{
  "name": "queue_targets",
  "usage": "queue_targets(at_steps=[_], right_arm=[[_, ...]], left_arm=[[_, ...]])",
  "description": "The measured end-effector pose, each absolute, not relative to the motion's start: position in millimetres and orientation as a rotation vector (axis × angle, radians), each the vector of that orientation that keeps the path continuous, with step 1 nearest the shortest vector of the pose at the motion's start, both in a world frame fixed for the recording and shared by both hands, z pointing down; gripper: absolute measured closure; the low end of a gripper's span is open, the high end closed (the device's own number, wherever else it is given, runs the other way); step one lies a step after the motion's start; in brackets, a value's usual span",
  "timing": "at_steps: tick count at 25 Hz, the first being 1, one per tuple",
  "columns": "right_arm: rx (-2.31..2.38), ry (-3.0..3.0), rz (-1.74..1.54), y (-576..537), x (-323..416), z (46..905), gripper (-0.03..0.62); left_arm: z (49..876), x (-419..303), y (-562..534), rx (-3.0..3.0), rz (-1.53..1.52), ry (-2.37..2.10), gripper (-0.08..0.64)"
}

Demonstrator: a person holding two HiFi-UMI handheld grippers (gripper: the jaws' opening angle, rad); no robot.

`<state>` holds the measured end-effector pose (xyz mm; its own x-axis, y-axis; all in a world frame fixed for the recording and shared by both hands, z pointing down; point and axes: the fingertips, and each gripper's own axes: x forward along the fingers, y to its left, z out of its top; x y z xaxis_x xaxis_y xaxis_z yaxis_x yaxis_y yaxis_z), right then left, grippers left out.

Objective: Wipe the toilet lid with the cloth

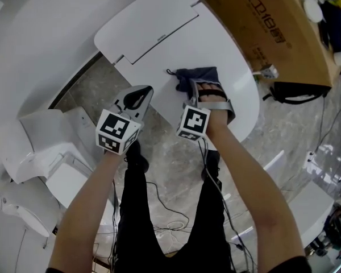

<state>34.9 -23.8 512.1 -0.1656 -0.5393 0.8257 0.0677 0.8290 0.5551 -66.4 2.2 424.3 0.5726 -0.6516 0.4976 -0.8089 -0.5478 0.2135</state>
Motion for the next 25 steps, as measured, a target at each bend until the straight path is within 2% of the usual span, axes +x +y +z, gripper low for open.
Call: queue_targets(at_steps=[25], right_arm=[[0.360, -1.734, -0.463, 70, 40, 515, 0.528]], left_arm=[[432, -46, 7, 2.385, 0.490, -1.148, 0.543]])
